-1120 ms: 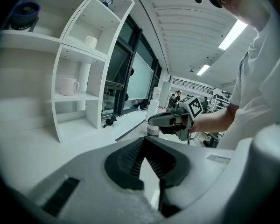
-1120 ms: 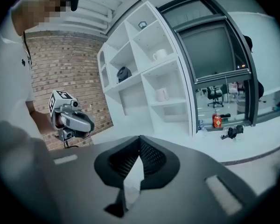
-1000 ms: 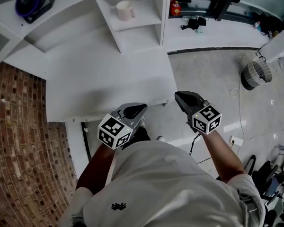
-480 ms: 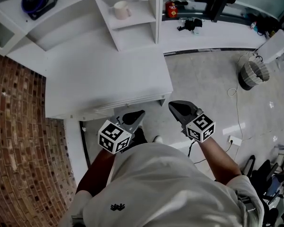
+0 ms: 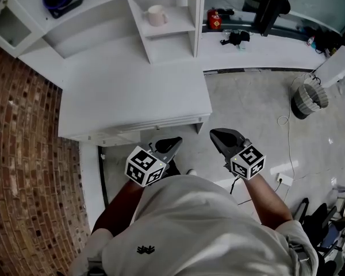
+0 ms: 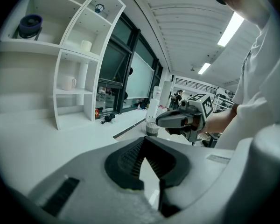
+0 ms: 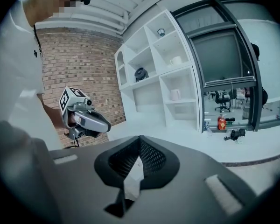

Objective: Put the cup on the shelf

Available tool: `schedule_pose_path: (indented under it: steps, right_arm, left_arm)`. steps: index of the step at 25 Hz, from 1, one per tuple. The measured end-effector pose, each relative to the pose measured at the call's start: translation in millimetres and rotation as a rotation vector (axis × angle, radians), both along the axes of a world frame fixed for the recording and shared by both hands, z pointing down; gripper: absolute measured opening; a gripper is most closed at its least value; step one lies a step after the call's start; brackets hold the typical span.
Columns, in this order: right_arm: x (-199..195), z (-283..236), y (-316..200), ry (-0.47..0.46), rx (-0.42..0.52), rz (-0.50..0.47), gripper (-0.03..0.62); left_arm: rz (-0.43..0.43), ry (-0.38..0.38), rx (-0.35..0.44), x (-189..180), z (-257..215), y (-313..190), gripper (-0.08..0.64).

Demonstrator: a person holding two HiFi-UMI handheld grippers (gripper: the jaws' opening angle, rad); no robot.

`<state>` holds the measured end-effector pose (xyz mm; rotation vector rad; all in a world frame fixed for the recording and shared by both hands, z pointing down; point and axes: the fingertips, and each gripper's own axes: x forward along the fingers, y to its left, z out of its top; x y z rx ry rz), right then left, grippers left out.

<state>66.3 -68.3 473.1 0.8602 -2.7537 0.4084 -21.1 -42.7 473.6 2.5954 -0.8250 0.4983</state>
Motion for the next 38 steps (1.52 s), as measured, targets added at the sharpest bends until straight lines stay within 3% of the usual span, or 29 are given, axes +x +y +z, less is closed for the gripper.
schedule_pose_path:
  steps: [38]
  right_arm:
    - [-4, -3, 50, 0.007, 0.017, -0.034, 0.011]
  left_arm:
    - [0.006, -0.001, 0.003, 6, 7, 46, 0.006]
